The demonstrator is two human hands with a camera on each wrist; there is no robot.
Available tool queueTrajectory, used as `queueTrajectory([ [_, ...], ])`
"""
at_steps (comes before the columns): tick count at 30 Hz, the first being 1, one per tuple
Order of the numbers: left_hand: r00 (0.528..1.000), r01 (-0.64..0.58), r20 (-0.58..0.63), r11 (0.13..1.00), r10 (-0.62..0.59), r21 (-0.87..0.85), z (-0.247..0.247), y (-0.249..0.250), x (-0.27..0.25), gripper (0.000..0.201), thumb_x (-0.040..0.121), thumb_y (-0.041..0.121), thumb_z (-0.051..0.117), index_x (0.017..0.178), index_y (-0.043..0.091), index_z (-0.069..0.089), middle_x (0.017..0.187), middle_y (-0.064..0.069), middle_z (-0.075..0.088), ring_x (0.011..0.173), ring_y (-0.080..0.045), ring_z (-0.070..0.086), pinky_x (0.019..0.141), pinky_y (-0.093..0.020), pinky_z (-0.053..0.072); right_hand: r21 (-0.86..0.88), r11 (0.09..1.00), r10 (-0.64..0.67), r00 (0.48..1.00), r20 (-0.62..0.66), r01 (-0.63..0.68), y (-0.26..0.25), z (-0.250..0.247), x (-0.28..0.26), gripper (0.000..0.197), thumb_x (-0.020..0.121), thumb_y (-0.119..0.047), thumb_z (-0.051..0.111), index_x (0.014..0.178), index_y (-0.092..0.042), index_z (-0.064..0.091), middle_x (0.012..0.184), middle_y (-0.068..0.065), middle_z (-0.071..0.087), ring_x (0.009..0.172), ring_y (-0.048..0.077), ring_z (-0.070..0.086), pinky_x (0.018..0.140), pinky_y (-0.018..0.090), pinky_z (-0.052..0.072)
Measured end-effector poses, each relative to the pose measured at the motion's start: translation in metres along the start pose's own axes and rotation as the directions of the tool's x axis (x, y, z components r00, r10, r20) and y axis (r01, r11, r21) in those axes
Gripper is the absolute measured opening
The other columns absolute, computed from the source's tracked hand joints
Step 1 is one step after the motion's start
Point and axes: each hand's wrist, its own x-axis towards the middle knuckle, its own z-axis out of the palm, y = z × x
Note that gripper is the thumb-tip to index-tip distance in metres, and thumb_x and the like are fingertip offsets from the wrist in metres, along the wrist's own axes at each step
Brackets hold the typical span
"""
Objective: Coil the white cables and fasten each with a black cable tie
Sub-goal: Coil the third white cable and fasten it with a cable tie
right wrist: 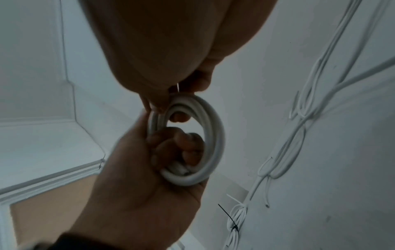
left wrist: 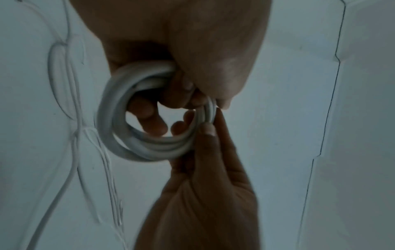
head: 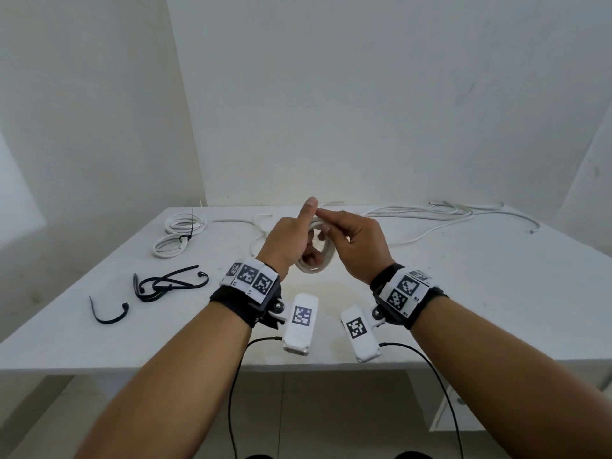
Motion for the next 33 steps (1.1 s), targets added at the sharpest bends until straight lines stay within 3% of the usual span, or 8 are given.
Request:
queueTrajectory([
  [4,0.99,-0.015,-0.137,1.0,0.018,0.02,-0.008,-0.006,0.006,0.062,0.095,0.065,0.039,0.061,0.014,0.05,0.048,-0.001,0.048,0.042,-0.02,0.052,0.054,-0.028,0.041,-0.103,0.991,-0.085,0.995,-0.045,0.08,-0.004,0.014,0.004,0.027,0.093,-0.007,0.061,0.117,-0.009,0.072,0.086,0.003,0.074,0.074,0.001,0.064,0.072,0.012,0.048],
  [8,0.992,0.097,-0.031,0.911,-0.119,-0.401,-0.025,-0.007,0.006,0.045,0.093,0.061,0.048,0.079,0.018,0.05,0.049,0.004,0.033,0.038,-0.012,0.025,0.042,-0.022,0.022,-0.151,0.988,-0.041,0.998,-0.036,0.035,-0.01,0.03,0.008,0.027,0.094,-0.008,0.062,0.119,-0.007,0.07,0.086,0.005,0.074,0.074,0.01,0.066,0.076,0.024,0.053],
  [15,0.924,-0.065,-0.383,0.985,-0.001,-0.158,-0.059,-0.031,0.007,0.031,0.091,0.036,0.064,0.075,0.011,0.055,0.054,-0.005,0.042,0.042,-0.017,0.036,0.042,-0.022,0.03,-0.064,0.991,0.128,0.984,0.127,-0.12,-0.038,0.067,0.018,0.032,0.097,-0.01,0.055,0.125,-0.018,0.068,0.089,0.003,0.076,0.078,0.013,0.069,0.075,0.021,0.053],
  [18,0.896,-0.033,-0.442,0.988,-0.038,-0.152,-0.09,-0.047,0.004,0.027,0.089,0.028,0.064,0.071,0.011,0.052,0.053,-0.006,0.041,0.044,-0.019,0.036,0.041,-0.022,0.028,-0.096,0.979,0.199,0.924,0.325,-0.177,-0.046,0.09,0.023,0.04,0.098,-0.011,0.049,0.136,-0.02,0.06,0.104,0.0,0.075,0.077,0.004,0.062,0.07,0.011,0.045],
  [21,0.859,0.009,-0.504,0.988,-0.087,-0.156,-0.128,-0.061,-0.004,0.026,0.088,0.025,0.063,0.07,0.013,0.049,0.051,-0.005,0.037,0.043,-0.019,0.033,0.041,-0.02,0.026,-0.124,0.97,0.242,0.84,0.486,-0.208,-0.052,0.117,0.028,0.042,0.099,-0.023,0.053,0.141,-0.022,0.054,0.122,-0.003,0.069,0.101,0.009,0.063,0.09,0.022,0.047],
  [23,0.812,0.036,-0.568,0.983,-0.134,-0.181,-0.157,-0.069,-0.009,0.031,0.086,0.026,0.064,0.064,0.017,0.045,0.05,-0.003,0.035,0.042,-0.019,0.032,0.041,-0.021,0.027,-0.152,0.967,0.254,0.811,0.527,-0.204,-0.055,0.135,0.031,0.038,0.096,-0.032,0.059,0.132,-0.022,0.062,0.114,-0.003,0.071,0.105,0.011,0.064,0.094,0.025,0.047],
  [28,0.718,0.088,-0.657,0.966,-0.232,-0.245,-0.215,-0.089,-0.022,0.036,0.078,0.026,0.064,0.06,0.022,0.033,0.056,-0.004,0.028,0.046,-0.02,0.025,0.045,-0.023,0.021,-0.357,0.931,0.308,0.698,0.646,-0.08,-0.055,0.188,0.036,0.016,0.087,-0.027,0.067,0.096,-0.019,0.078,0.097,0.0,0.073,0.093,0.017,0.065,0.081,0.029,0.054],
  [33,0.688,0.104,-0.674,0.956,-0.269,-0.276,-0.238,-0.103,-0.031,0.037,0.081,0.023,0.064,0.06,0.019,0.033,0.047,0.0,0.031,0.038,-0.019,0.026,0.045,-0.021,0.021,-0.484,0.874,0.395,0.634,0.665,-0.038,-0.052,0.232,0.045,0.017,0.082,-0.027,0.073,0.095,-0.015,0.075,0.095,0.003,0.072,0.088,0.022,0.069,0.079,0.036,0.06],
])
